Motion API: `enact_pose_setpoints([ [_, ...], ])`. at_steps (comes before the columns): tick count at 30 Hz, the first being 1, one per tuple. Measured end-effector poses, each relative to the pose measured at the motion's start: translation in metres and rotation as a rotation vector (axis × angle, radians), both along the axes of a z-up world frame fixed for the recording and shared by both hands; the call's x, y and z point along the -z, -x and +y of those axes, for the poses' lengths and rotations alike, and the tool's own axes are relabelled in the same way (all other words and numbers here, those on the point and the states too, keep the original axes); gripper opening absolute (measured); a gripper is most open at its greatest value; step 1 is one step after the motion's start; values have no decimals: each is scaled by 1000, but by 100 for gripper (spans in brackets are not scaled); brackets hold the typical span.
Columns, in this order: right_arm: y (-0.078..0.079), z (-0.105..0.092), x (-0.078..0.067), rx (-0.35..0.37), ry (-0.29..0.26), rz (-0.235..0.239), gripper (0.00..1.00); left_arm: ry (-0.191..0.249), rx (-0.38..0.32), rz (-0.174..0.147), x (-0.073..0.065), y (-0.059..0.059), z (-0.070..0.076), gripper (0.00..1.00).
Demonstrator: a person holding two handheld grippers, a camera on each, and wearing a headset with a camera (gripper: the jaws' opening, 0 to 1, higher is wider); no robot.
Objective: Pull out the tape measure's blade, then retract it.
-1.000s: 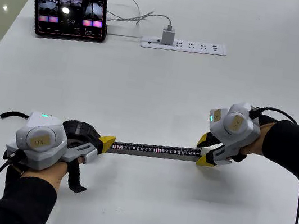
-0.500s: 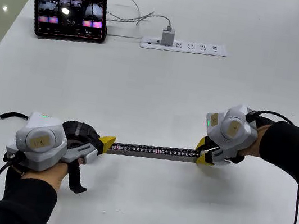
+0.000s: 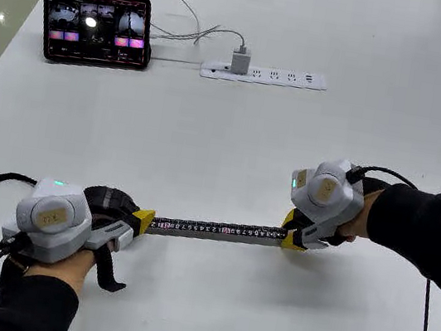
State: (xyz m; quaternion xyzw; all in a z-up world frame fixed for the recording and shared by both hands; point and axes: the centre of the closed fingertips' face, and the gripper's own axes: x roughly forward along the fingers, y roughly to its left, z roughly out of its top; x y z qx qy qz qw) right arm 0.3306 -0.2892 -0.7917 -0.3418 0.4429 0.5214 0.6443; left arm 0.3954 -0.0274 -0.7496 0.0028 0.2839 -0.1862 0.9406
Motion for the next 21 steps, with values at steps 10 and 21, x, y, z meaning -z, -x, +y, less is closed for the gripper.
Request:
enact_pose_setpoints([
  [10, -1, -1, 1, -3, 35, 20, 9, -26, -16, 13, 2, -2, 4, 67],
  [21, 0, -1, 1, 21, 38, 27, 9, -36, -24, 37, 3, -1, 7, 62],
])
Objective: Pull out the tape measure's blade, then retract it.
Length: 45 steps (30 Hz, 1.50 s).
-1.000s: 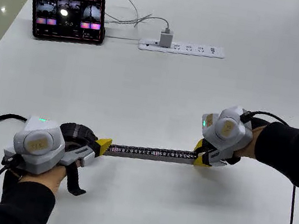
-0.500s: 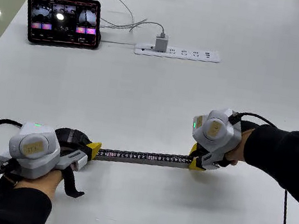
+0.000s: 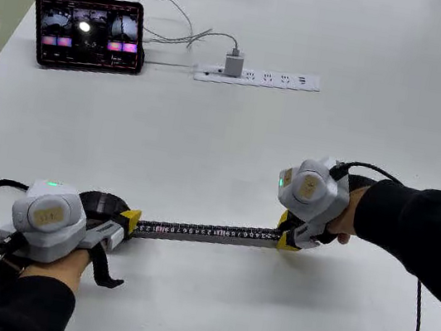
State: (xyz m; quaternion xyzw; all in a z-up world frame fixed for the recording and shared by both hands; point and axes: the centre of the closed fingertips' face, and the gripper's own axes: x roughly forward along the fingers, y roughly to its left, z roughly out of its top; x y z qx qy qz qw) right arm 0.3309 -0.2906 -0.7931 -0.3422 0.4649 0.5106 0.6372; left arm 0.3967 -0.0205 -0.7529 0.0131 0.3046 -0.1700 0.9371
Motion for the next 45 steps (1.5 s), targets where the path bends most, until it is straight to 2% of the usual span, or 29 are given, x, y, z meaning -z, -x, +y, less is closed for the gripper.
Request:
enact_pose_setpoints([
  [8, 0, 0, 0, 20, 10, 10, 9, -19, 13, 31, 1, 0, 0, 61],
  [17, -1, 0, 0, 35, 8, 9, 9, -44, 19, 38, 1, 3, 0, 60],
  [19, -1, 1, -1, 71, 9, 16, 9, -56, 25, 46, 1, 3, -1, 60],
  [21, -1, 2, 0, 38, 18, 5, 9, -55, 25, 51, 2, 3, -1, 60],
  [26, -2, 2, 0, 53, 18, 14, 9, -51, 23, 50, 1, 4, -1, 60],
  [34, -2, 4, 1, 59, 12, 8, 9, -48, 25, 49, 0, 3, -1, 60],
  [39, -2, 6, 0, 33, 11, -5, 9, -47, 26, 51, 0, 2, -1, 60],
  [45, -3, 7, 0, 47, 1, -4, 9, -47, 26, 51, 1, 2, -1, 60],
])
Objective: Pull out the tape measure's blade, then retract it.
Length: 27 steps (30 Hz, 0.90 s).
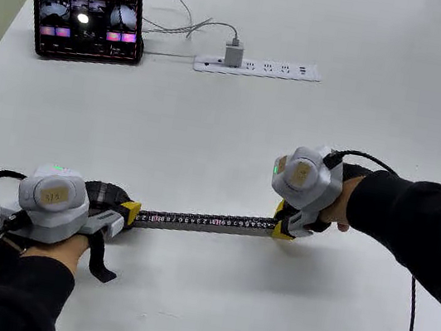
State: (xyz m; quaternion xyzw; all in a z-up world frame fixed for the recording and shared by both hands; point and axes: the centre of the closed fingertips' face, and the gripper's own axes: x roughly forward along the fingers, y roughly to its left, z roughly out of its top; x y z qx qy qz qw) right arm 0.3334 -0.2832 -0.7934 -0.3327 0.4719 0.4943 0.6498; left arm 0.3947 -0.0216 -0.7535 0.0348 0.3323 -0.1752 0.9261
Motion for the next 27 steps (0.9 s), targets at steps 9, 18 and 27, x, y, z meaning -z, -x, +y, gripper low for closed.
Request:
enact_pose_setpoints([
  [9, 0, 4, -1, 0, 5, -2, 9, 0, 2, 2, 1, 0, 1, 60],
  [18, 0, 8, -1, -4, 12, 0, 9, -1, 2, 5, 0, 1, 1, 60],
  [27, -1, 12, 0, -3, 13, 3, 9, -2, 3, 4, 2, 0, 2, 60],
])
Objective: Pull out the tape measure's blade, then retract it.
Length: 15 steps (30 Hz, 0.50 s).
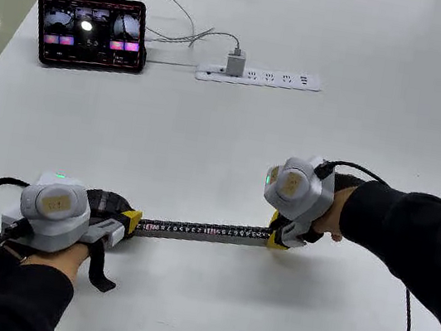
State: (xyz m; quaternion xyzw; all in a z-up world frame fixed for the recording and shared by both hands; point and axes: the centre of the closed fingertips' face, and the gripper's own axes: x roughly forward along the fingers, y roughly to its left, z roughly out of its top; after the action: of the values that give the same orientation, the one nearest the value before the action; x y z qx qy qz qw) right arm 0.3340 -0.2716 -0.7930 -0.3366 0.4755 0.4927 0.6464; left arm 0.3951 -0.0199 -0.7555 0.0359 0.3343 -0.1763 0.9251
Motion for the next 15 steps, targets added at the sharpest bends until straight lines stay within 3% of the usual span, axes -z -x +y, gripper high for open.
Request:
enact_pose_setpoints([
  [15, -1, 7, 0, 13, 2, 2, 9, 0, 2, 0, 2, -1, 1, 60],
])
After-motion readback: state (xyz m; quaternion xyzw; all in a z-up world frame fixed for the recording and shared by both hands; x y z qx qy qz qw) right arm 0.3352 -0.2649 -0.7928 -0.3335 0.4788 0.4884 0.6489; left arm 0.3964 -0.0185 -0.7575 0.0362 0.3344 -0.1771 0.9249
